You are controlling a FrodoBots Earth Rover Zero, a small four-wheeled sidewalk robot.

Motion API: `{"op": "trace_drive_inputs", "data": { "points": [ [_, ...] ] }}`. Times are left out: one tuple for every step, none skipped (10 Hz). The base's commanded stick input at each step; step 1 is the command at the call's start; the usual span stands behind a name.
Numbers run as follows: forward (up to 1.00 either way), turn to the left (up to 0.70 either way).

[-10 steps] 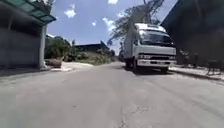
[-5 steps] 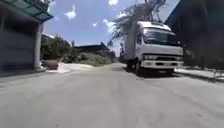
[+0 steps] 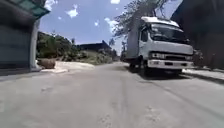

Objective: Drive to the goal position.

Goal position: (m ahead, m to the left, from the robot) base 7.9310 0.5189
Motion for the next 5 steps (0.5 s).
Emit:
{"op": "trace_drive_inputs", "data": {
  "points": [
    [1.0,0.0],
    [1.0,0.0],
    [1.0,0.0],
    [1.0,0.0],
    [1.0,0.0]
  ]
}}
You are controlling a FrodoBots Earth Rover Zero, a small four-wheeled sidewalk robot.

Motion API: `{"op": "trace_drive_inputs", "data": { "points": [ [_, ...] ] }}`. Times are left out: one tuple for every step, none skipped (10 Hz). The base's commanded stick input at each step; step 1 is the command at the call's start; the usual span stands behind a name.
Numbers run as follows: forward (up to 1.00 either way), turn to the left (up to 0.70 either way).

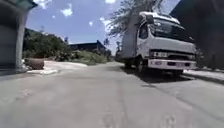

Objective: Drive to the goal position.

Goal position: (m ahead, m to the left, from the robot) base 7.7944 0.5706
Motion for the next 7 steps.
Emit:
{"op": "trace_drive_inputs", "data": {
  "points": [
    [1.0,0.0],
    [1.0,0.0],
    [1.0,0.0],
    [1.0,0.0],
    [1.0,0.0],
    [1.0,0.0],
    [1.0,0.0]
  ]
}}
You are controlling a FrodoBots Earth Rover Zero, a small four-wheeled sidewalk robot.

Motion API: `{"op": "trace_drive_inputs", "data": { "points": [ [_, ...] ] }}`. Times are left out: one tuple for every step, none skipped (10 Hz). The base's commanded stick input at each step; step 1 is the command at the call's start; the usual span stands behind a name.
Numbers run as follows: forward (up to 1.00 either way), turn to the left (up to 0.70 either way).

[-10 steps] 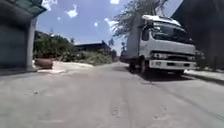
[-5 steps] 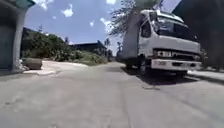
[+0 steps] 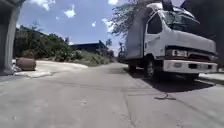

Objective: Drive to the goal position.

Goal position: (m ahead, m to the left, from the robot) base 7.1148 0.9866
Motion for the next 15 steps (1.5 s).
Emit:
{"op": "trace_drive_inputs", "data": {
  "points": [
    [1.0,0.0],
    [1.0,-0.07],
    [1.0,-0.4],
    [1.0,-0.4],
    [1.0,-0.27],
    [1.0,0.0],
    [1.0,0.0],
    [1.0,0.0],
    [1.0,0.0],
    [1.0,0.0],
    [1.0,0.0],
    [1.0,0.0],
    [1.0,-0.02],
    [1.0,-0.03],
    [1.0,-0.03]
  ]
}}
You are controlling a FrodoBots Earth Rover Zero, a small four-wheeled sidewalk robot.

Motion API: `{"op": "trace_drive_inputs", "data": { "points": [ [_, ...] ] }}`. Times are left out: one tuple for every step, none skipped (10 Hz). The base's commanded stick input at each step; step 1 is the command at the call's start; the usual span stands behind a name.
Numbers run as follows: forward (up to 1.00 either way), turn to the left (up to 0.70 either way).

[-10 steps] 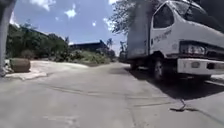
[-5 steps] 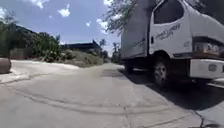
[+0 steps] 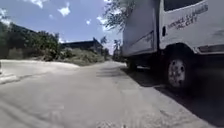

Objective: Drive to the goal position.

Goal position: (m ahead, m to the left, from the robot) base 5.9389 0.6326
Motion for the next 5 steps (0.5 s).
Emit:
{"op": "trace_drive_inputs", "data": {
  "points": [
    [1.0,-0.02],
    [1.0,-0.02],
    [1.0,-0.02],
    [1.0,-0.02],
    [1.0,-0.02]
  ]
}}
